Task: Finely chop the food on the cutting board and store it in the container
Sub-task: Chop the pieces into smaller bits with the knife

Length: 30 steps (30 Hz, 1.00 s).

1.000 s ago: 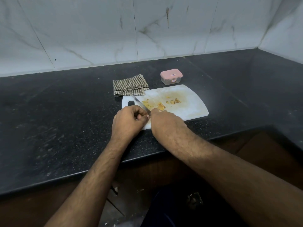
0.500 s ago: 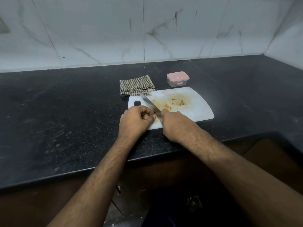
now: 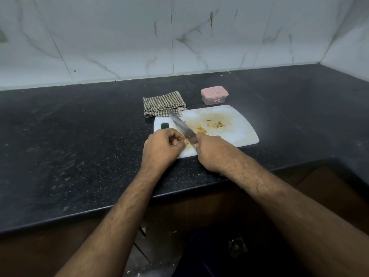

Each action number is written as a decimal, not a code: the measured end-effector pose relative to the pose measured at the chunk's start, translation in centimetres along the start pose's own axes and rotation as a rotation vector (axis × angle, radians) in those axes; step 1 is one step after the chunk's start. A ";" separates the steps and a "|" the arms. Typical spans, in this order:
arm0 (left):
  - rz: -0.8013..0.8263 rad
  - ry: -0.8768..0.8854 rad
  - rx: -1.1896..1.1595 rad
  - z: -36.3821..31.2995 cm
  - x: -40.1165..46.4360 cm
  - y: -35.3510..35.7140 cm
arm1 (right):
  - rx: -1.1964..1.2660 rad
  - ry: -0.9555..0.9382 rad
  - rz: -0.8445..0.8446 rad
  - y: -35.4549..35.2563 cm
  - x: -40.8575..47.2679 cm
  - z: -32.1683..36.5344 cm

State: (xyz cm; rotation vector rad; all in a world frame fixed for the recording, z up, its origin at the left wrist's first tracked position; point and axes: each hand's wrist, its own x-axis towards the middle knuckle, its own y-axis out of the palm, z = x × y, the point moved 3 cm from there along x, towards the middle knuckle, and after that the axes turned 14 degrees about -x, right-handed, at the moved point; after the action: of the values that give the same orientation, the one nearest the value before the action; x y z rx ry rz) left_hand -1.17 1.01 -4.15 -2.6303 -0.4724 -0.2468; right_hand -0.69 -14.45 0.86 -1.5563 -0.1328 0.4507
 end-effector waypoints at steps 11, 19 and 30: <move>-0.003 0.011 0.014 0.2 0.1 -0.1 | -0.019 -0.041 0.046 -0.4 0.4 -0.1; -0.004 0.029 0.041 0.0 -0.1 0.0 | 0.008 -0.050 0.009 -0.1 0.6 -0.3; -0.007 0.032 0.087 -1.1 -0.6 0.1 | -0.019 -0.046 -0.010 -0.3 0.0 -0.1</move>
State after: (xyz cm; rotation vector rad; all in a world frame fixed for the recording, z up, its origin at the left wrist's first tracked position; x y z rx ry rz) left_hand -1.82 0.29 -3.39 -2.5366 -0.4710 -0.2646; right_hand -0.64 -14.51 1.16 -1.5638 -0.1805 0.4785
